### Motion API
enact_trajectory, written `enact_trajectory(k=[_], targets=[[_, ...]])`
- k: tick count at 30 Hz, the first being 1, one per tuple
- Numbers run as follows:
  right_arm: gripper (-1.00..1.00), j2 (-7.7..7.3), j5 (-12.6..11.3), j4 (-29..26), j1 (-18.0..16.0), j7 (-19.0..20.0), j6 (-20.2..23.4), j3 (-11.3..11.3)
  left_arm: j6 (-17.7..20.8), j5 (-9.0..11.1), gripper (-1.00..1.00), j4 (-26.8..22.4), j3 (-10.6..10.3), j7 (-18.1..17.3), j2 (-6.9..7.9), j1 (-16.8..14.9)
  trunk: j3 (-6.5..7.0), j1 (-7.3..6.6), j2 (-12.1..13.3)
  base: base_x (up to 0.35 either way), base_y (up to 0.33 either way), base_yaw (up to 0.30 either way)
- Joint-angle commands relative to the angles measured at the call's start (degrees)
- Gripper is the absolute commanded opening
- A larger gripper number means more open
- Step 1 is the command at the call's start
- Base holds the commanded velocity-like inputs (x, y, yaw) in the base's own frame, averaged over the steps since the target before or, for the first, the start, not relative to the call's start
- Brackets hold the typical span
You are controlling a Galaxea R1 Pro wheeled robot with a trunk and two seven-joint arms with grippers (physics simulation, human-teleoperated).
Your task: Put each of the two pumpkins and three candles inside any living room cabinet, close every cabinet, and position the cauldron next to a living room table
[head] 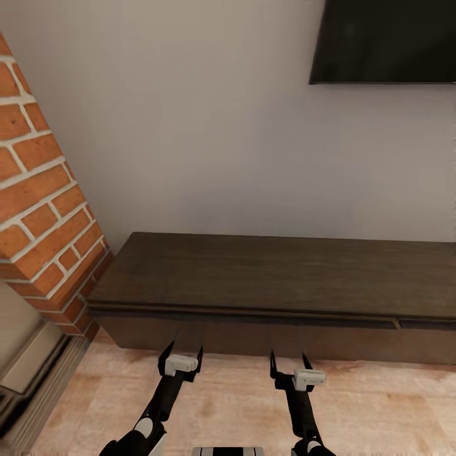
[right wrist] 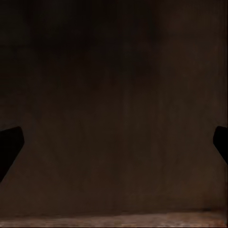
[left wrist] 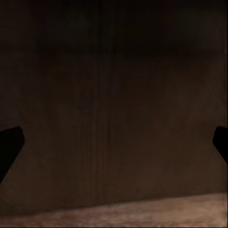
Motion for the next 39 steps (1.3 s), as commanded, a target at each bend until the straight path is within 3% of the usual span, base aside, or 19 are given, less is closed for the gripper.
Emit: enact_trajectory(k=[1,33,39], targets=[[1.0,-0.02,-0.6,0.0,0.0,-0.2,-0.2,0.5,-0.2,0.2,1.0,0.0,-0.5,0.6,0.05,-0.1,-0.04,-0.03,0.0,-0.191,0.0,0.0],[1.0,-0.13,-0.6,-0.6,-0.1,-0.3,-0.2,0.4,0.0,0.2,1.0,-0.3,-0.5,0.1,0.05,-0.1,-0.04,-0.03,0.0,-0.182,0.0,0.0],[1.0,-0.41,-0.6,-0.9,-0.1,-0.4,-0.1,0.2,0.5,0.3,1.0,-4.2,-0.4,0.0,0.05,-0.1,-0.04,-0.03,0.0,-0.151,0.0,0.0]])
